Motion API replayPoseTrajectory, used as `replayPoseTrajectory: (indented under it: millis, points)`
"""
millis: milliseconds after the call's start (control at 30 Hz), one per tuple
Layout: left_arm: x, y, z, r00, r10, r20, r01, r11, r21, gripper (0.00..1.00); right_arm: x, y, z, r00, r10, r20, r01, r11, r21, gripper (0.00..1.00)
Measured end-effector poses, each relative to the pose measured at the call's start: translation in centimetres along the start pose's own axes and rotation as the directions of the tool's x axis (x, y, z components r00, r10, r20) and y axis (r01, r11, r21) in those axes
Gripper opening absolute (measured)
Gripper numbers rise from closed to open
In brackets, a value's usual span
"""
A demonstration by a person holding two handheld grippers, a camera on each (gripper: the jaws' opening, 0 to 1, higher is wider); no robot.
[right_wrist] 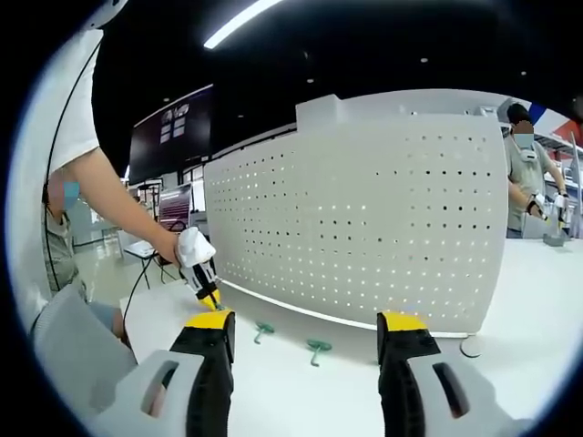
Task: Insert the hook assembly into the mounting plate slot until the hook locks in place.
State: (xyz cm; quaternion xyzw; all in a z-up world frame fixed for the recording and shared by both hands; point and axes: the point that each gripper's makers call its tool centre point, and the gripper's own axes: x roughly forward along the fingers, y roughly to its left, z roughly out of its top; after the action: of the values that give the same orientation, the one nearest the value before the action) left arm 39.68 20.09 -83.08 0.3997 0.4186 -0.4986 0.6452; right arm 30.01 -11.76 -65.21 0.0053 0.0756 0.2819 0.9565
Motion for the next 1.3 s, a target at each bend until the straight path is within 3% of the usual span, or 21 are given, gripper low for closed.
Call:
replayPoseTrajectory:
  millis: [500,667,733,833,1067,1300]
  points:
    - [-0.2,0.1,0.0,1.0,0.019,0.01,-0.019,1.0,-0.024,0.03,-0.1,-0.3,0.0,1.0,-0.007,0.003,0.007,1.0,0.009,0.61]
    - [-0.3,0.4,0.0,0.998,0.037,0.049,-0.033,0.996,-0.079,0.02,-0.1,-0.2,0.1,1.0,-0.006,0.003,0.006,1.0,0.01,0.6]
    - [-0.7,0.5,1.1,0.989,0.049,0.14,-0.032,0.991,-0.127,0.02,-0.1,-0.3,0.1,1.0,-0.006,0.003,0.006,1.0,0.012,0.6]
    - [-1.1,1.1,0.9,0.987,0.083,0.14,-0.06,0.984,-0.165,0.02,-0.1,-0.3,0.0,1.0,-0.006,0.005,0.006,1.0,0.015,0.6]
    - [-2.4,2.1,2.3,0.96,0.151,0.235,-0.089,0.963,-0.255,0.02,0.0,-0.1,0.2,1.0,0.002,0.011,-0.003,1.0,0.017,0.61]
    - [-3.9,2.5,4.5,0.914,0.223,0.34,-0.099,0.933,-0.346,0.02,0.0,0.0,0.4,1.0,0.006,0.015,-0.006,1.0,0.012,0.6]
